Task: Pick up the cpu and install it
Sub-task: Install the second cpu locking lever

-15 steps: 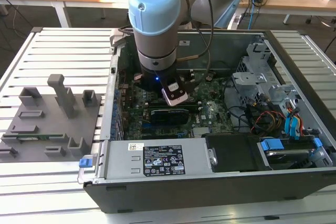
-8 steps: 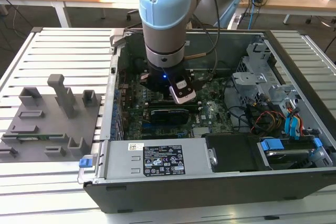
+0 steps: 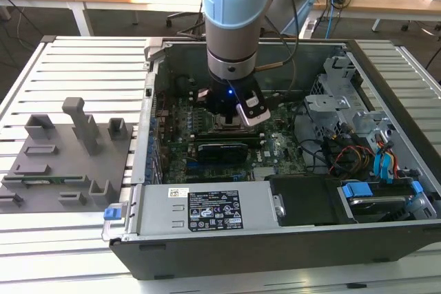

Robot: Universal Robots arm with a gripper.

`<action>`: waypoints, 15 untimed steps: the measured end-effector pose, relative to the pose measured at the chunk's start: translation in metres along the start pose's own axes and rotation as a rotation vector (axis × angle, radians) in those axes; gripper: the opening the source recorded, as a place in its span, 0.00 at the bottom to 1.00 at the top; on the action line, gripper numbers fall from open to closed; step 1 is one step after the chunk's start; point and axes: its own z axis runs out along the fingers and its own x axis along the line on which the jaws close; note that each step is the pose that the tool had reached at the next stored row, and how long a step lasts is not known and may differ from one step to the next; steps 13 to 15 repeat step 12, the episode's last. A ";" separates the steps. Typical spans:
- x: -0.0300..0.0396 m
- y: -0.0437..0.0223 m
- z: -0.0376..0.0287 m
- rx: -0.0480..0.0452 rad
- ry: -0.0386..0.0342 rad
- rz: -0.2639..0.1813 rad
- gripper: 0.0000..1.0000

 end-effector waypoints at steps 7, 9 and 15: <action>-0.0038 0.0074 0.0009 0.0073 0.0003 0.000 0.11; -0.0041 0.0074 0.0008 0.0074 0.0004 0.000 0.11; -0.0044 0.0074 0.0009 0.0074 0.0004 0.000 0.11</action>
